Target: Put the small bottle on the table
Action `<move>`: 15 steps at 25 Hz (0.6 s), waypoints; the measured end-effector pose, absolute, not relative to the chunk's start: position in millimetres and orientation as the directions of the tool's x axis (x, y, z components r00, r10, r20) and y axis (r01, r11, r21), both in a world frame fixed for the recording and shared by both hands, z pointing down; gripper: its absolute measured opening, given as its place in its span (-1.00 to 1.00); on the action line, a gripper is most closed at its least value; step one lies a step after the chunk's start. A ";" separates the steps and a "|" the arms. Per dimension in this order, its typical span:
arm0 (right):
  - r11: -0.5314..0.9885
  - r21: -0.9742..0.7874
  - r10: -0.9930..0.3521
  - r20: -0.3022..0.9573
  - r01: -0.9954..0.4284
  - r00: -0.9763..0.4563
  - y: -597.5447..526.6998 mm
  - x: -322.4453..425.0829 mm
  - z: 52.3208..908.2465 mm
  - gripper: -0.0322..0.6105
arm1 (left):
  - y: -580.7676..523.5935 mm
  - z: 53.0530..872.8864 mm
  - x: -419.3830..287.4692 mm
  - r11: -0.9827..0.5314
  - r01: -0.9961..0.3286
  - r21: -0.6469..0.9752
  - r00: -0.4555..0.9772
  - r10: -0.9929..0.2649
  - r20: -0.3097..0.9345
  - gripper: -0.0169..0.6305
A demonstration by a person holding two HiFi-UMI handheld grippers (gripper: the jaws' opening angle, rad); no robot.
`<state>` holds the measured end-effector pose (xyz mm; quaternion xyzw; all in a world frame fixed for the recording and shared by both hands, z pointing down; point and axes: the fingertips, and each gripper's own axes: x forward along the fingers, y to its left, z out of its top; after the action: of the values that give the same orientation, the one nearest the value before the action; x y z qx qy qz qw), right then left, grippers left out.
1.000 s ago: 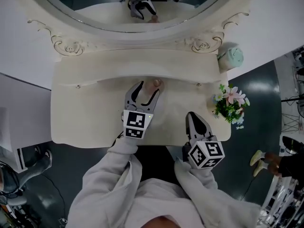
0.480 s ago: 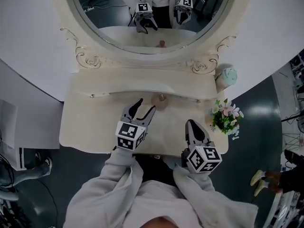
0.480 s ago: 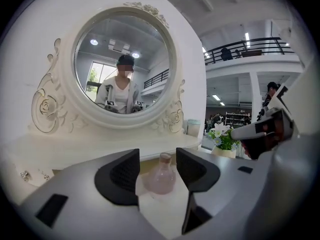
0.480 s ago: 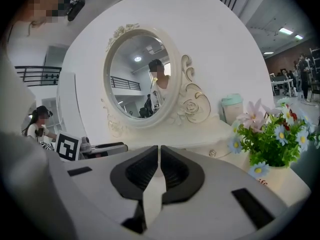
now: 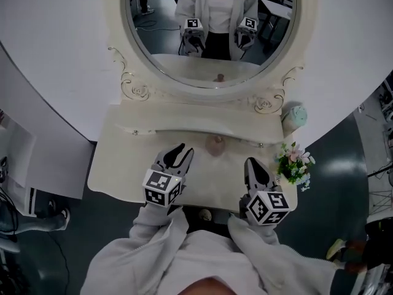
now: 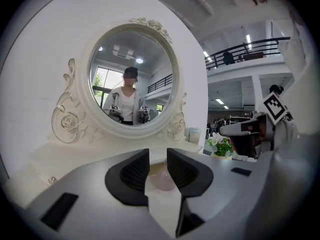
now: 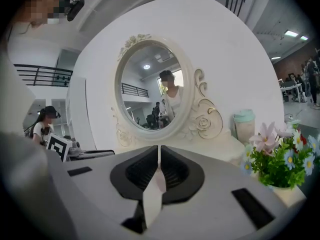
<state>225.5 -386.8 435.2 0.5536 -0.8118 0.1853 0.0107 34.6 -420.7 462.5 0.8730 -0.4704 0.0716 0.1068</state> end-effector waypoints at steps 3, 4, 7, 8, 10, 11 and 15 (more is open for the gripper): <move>0.335 -0.280 -0.896 0.202 -0.900 -0.396 -389.5 221.8 426.3 -0.77 | -412.8 442.2 22.8 -0.529 -0.841 0.111 0.541 -0.819 0.194 -0.68; 0.341 -0.279 -0.895 0.195 -0.898 -0.401 -389.8 220.1 423.4 -0.77 | -410.4 436.2 18.4 -0.526 -0.843 0.108 0.537 -0.823 0.185 -0.72; 0.365 -0.270 -0.892 0.172 -0.891 -0.418 -388.9 215.4 413.3 -0.77 | -404.0 420.0 5.6 -0.516 -0.848 0.120 0.529 -0.834 0.159 -0.86; 0.373 -0.265 -0.891 0.165 -0.889 -0.423 -388.1 214.2 410.3 -0.77 | -401.4 414.9 2.2 -0.514 -0.848 0.128 0.529 -0.836 0.148 -0.88; 0.387 -0.259 -0.888 0.153 -0.885 -0.433 -386.5 212.2 405.7 -0.77 | -396.7 407.4 -3.5 -0.511 -0.848 0.138 0.527 -0.840 0.132 -0.89; 0.393 -0.258 -0.887 0.149 -0.883 -0.438 -386.0 211.5 404.4 -0.77 | -394.9 406.0 -5.7 -0.507 -0.851 0.137 0.523 -0.843 0.129 -0.90; 0.419 -0.268 -0.872 0.149 -0.868 -0.467 -384.3 205.0 407.1 -0.77 | -385.8 411.9 -9.2 -0.499 -0.857 0.131 0.514 -0.846 0.139 -0.90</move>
<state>205.0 -384.3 407.1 0.5164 -0.8422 0.1551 -0.0066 -9.2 -385.8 411.9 0.8652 -0.4921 0.0282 0.0916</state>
